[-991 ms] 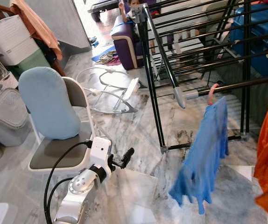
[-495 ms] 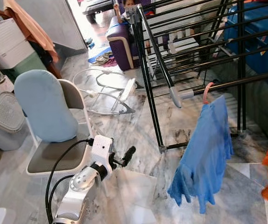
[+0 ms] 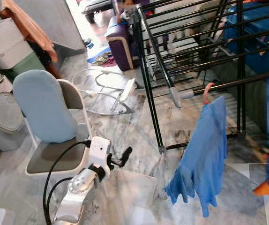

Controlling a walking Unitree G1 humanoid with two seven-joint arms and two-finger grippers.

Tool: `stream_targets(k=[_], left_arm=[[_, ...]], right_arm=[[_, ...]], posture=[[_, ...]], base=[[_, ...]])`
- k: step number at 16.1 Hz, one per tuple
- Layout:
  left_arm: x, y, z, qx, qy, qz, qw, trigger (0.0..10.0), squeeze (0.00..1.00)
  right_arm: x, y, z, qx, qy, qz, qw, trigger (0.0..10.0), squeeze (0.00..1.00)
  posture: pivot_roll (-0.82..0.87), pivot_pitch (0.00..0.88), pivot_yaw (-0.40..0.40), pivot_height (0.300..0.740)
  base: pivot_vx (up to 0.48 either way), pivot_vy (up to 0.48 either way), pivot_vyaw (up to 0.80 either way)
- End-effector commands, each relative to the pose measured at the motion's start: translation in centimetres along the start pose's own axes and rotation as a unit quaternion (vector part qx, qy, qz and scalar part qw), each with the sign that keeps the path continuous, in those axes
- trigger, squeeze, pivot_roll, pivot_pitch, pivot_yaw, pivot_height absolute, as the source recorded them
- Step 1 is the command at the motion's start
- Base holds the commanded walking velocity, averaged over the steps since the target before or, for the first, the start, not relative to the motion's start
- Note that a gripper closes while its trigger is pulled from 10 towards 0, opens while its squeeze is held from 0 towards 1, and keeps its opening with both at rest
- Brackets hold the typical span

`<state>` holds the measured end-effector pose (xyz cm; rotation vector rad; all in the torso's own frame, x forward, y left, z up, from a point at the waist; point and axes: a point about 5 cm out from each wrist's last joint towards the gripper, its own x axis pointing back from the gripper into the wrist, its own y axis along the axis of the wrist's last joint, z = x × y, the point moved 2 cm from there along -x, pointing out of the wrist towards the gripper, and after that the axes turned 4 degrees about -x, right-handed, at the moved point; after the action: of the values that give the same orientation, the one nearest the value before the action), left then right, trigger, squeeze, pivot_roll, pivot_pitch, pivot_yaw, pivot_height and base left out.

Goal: Hang hanger

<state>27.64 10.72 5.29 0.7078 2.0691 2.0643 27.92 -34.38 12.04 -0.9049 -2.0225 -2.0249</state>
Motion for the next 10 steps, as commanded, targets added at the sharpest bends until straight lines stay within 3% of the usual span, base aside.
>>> stream_targets(k=[1, 5, 9, 10], left_arm=[[0.6, 0.0, 1.1, -0.011, 0.02, 0.005, 1.0, 10.0, 0.0], [1.5, -0.2, 1.3, -0.013, 0.029, 0.01, 0.999, 10.0, 0.0], [2.6, 0.0, 1.8, -0.016, 0.035, 0.009, 0.999, 10.0, 0.0], [3.2, -0.2, 2.2, -0.018, 0.046, 0.014, 0.999, 10.0, 0.0]], right_arm=[[-0.6, 0.8, 1.9, 0.002, 0.038, -0.011, 0.999, 10.0, 0.0], [-2.3, 3.3, 5.3, 0.008, 0.104, -0.021, 0.994, 10.0, 0.0], [-3.8, 5.2, 6.3, 0.008, 0.128, -0.017, 0.992, 10.0, 0.0], [-4.2, 5.0, 6.2, -0.019, 0.13, 0.001, 0.991, 10.0, 0.0]], posture=[[-0.22, 0.0, 0.188, 0.74], [-0.18, 0.0, 0.18, 0.74], [-0.13, 0.0, 0.167, 0.74], [-0.11, 0.0, 0.156, 0.74]], base=[[0.0, 0.0, 0.0], [0.0, 0.0, 0.0], [0.0, 0.0, 0.0], [0.0, 0.0, 0.0]])
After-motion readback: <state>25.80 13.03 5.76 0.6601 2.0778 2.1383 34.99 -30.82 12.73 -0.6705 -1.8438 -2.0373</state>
